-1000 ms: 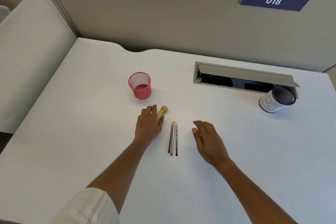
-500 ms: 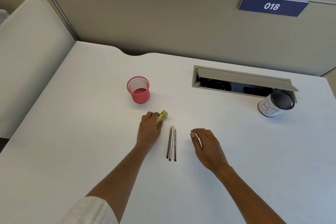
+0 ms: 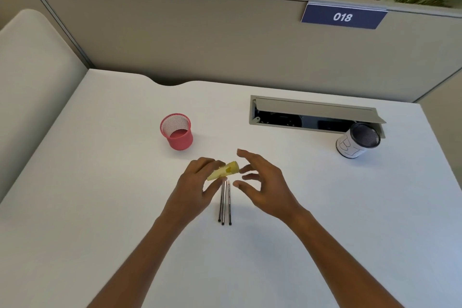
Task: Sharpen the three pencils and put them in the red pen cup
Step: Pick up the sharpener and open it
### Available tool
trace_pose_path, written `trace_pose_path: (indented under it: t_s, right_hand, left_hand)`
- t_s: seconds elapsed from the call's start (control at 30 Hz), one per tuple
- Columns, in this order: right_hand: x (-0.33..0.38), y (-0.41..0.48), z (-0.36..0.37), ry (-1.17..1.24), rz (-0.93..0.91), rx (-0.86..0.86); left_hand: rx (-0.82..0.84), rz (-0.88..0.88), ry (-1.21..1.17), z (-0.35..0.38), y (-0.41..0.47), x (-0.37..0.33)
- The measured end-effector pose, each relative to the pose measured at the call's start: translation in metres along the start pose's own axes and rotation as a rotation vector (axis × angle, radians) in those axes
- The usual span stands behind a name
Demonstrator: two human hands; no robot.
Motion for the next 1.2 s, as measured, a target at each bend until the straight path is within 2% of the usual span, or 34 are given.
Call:
trace_pose_path:
  t_s: [0.37,0.53,0.83,0.93,1.03,1.13,1.2]
  right_hand:
    - [0.009,-0.024,-0.002,0.090,0.004,-0.044]
    - [0.020,-0.029,-0.010,0.039,-0.031,-0.037]
    - [0.024,-0.031,-0.017,-0.019,-0.053,0.023]
    - [0.022,-0.026,-0.021,0.085,0.012,0.107]
    - [0.019,-0.021,-0.025,0.309,0.130,0.174]
    - [0.020,-0.022,-0.023,0.516,0.204,0.135]
    - [0.019,-0.022,-0.021,0.544,0.244,0.066]
  left_hand:
    - [0.053,0.090,0.033,0.002,-0.018,-0.023]
    - [0.082,0.174,0.103,0.002,-0.017,-0.030]
    - [0.122,0.225,0.040,-0.005,-0.016,-0.033]
    - [0.136,0.210,0.017,-0.006,-0.018,-0.033]
    - [0.135,0.185,-0.011,-0.008,-0.018,-0.034]
    - [0.115,0.171,-0.019,-0.011,-0.016,-0.035]
    - [0.114,0.167,-0.022,-0.012,-0.016,-0.035]
Point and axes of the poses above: each hand's wrist, its own y-axis towards the middle knuckle, its own z-axis out of the palm, x = y × z, the point moved 2 cm from there along y, towards the middle knuckle, and after that the axes turned 14 degrees about -y, right-handed, at the moved point
